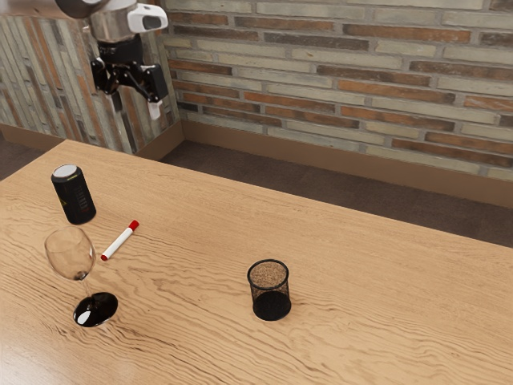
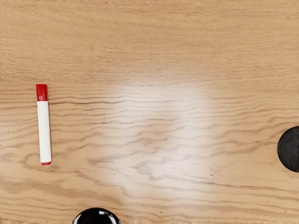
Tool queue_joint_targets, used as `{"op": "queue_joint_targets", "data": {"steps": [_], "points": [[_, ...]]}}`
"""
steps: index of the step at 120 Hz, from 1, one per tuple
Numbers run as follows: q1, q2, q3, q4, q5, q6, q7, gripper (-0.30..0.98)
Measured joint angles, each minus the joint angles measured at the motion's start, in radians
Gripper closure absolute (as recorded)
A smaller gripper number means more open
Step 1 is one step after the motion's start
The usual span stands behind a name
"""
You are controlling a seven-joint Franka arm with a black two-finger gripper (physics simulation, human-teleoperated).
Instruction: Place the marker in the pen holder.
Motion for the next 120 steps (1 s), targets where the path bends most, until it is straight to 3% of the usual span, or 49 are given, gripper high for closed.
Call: {"op": "queue_joint_targets", "data": {"steps": [32, 55, 68, 92, 120], "points": [[-0.004, 0.008, 0.013, -0.008, 0.006, -0.010, 0.000, 0.00], [0.009, -0.004, 0.076, -0.372, 0.010, 0.186, 0.000, 0.00], [-0.002, 0.047, 0.089, -0.498, 0.010, 0.337, 0.000, 0.00], [0.003, 0.103, 0.164, -0.519, 0.008, 0.490, 0.016, 0.00], [0.007, 0.291, 0.239, -0.463, -0.066, 0.652, 0.181, 0.00]]}}
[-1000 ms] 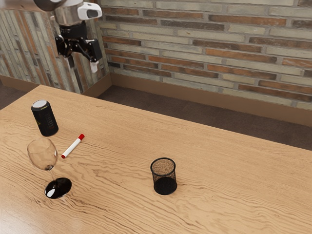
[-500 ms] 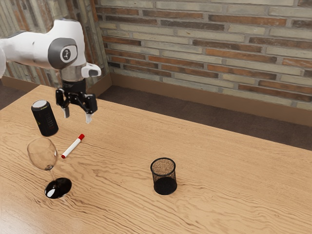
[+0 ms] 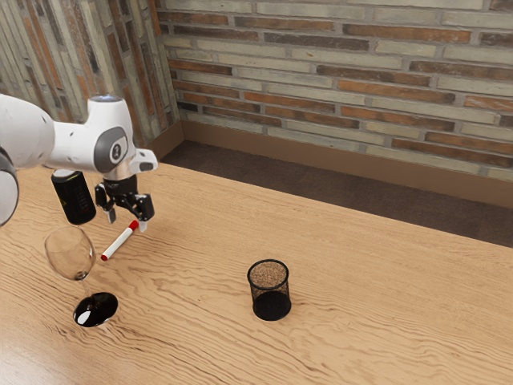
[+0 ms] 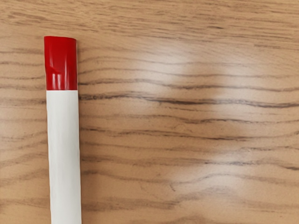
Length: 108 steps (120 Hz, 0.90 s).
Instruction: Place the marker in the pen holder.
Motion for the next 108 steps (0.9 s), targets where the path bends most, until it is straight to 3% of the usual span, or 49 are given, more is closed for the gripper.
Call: {"op": "queue_joint_targets", "data": {"steps": [53, 108], "points": [[0.036, 0.113, 0.027, 0.053, -0.048, 0.064, 0.248, 0.00], [0.069, 0.205, 0.024, 0.146, -0.103, 0.047, 0.383, 0.05]]}}
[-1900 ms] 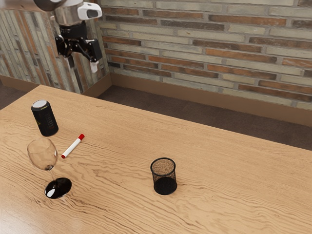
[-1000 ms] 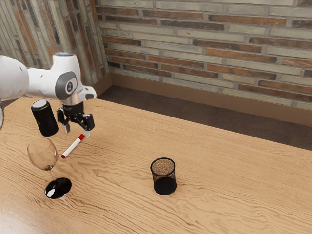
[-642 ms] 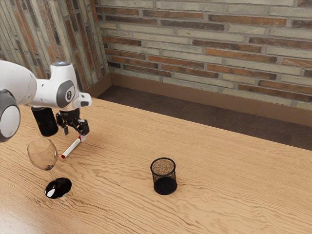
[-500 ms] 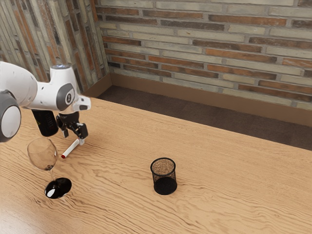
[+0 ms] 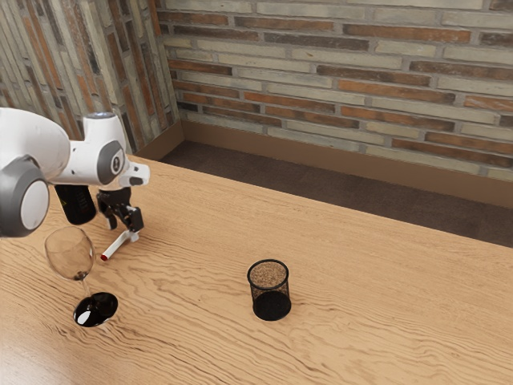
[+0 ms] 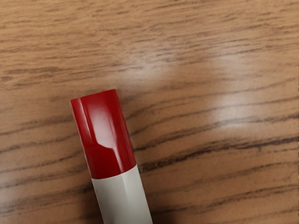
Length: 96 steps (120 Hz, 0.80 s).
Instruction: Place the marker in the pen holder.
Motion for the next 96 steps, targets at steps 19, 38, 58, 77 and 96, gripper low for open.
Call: {"op": "queue_joint_targets", "data": {"steps": [19, 38, 58, 77, 96], "points": [[0.000, 0.019, 0.000, 0.020, -0.020, -0.002, 0.027, 0.18], [0.000, 0.024, 0.000, 0.023, -0.028, -0.003, 0.047, 0.40], [0.000, 0.026, 0.000, 0.023, -0.029, 0.000, 0.064, 0.62], [0.000, 0.019, 0.000, 0.025, -0.025, 0.005, 0.073, 0.72], [-0.005, -0.069, -0.050, 0.014, -0.019, 0.024, 0.073, 0.77]]}}
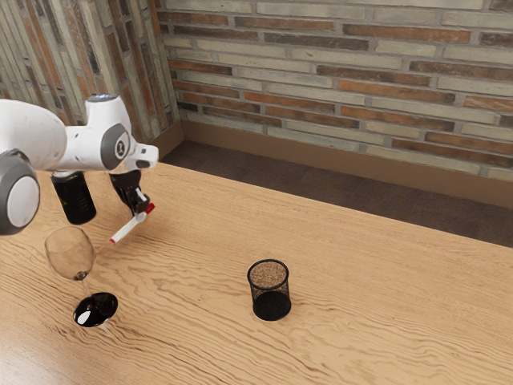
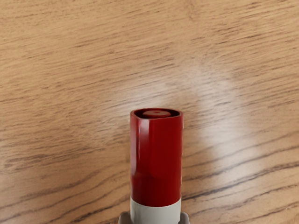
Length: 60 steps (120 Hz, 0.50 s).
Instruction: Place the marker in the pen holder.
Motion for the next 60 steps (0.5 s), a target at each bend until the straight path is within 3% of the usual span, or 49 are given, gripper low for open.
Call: {"op": "queue_joint_targets", "data": {"steps": [39, 60], "points": [[-0.004, -0.380, -0.214, -0.314, 0.016, 0.237, -0.034, 0.79], [-0.001, -0.438, -0.347, -0.379, 0.018, 0.322, -0.057, 0.78]]}}
